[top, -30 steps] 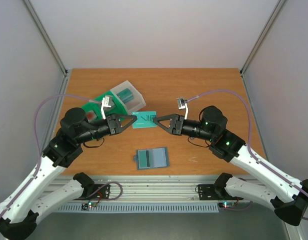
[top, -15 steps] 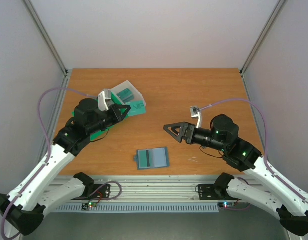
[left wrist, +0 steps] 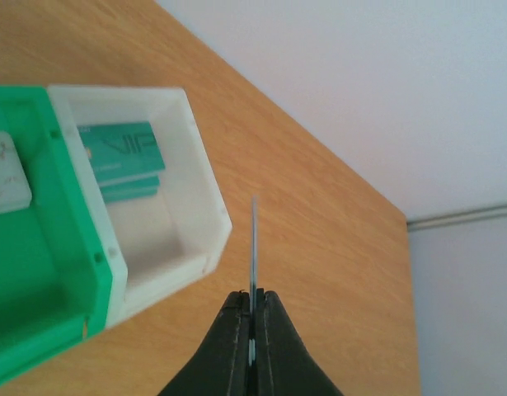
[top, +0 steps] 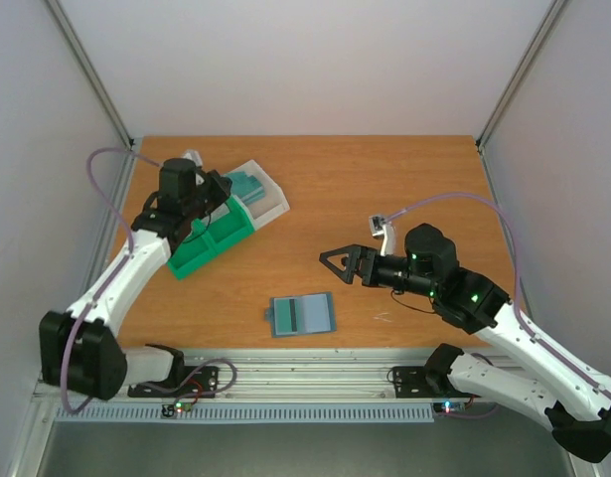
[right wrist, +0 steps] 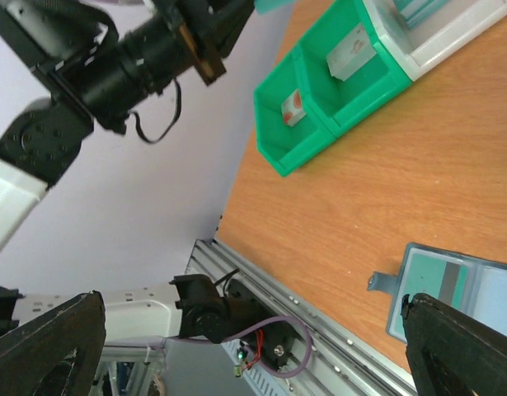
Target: Take the credit cards out of the card holder
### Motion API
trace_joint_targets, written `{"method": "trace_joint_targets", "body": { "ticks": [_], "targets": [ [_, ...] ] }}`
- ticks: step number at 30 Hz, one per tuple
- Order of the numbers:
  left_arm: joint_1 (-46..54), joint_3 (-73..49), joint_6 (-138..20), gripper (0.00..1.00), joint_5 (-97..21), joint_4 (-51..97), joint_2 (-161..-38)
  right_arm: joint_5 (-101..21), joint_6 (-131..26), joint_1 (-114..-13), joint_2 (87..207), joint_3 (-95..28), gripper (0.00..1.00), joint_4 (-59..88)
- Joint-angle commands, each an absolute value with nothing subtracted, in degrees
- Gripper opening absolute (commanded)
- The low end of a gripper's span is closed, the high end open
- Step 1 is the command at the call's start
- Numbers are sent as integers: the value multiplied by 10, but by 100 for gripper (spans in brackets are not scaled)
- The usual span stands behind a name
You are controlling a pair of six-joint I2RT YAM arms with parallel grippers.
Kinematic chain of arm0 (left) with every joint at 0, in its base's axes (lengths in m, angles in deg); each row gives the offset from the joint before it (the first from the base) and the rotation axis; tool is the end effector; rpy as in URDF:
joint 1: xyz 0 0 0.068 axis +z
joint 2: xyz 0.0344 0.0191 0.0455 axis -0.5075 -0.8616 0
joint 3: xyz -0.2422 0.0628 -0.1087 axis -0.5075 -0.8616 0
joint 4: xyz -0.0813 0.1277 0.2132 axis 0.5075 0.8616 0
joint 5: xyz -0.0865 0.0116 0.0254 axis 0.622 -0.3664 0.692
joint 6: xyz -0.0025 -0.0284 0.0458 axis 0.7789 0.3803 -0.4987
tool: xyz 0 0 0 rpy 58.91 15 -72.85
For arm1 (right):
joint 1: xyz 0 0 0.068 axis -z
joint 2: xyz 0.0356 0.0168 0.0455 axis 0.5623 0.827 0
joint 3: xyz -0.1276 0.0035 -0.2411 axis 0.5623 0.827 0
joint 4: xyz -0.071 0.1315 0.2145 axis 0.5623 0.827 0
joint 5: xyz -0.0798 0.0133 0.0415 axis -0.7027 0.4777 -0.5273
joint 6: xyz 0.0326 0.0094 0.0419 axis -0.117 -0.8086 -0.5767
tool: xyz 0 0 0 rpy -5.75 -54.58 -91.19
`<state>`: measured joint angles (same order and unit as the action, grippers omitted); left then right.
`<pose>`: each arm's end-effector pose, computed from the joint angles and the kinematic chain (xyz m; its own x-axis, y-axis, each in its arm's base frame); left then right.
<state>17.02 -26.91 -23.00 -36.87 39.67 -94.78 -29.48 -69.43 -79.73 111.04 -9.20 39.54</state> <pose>0.2715 -0.0711 0.3145 -0.5779 -0.6077 -0.5448 -0.0796 0.7063 -0.7034 0.1131 0.1306 0.3501 -0.5689 -0.0330 -0.8217 -0.7124 0.5190 0.4724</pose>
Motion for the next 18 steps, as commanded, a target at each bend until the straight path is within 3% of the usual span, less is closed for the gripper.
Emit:
{"method": "trace_joint_targets", "body": {
  "ticks": [1, 18],
  "targets": [
    [191, -208, -231, 0, -393, 321, -1025, -302, -680, -794, 1119, -116, 98, 409],
    [211, -78, -193, 0, -418, 288, -1286, -343, -658, -794, 1125, -126, 98, 452]
  ]
}}
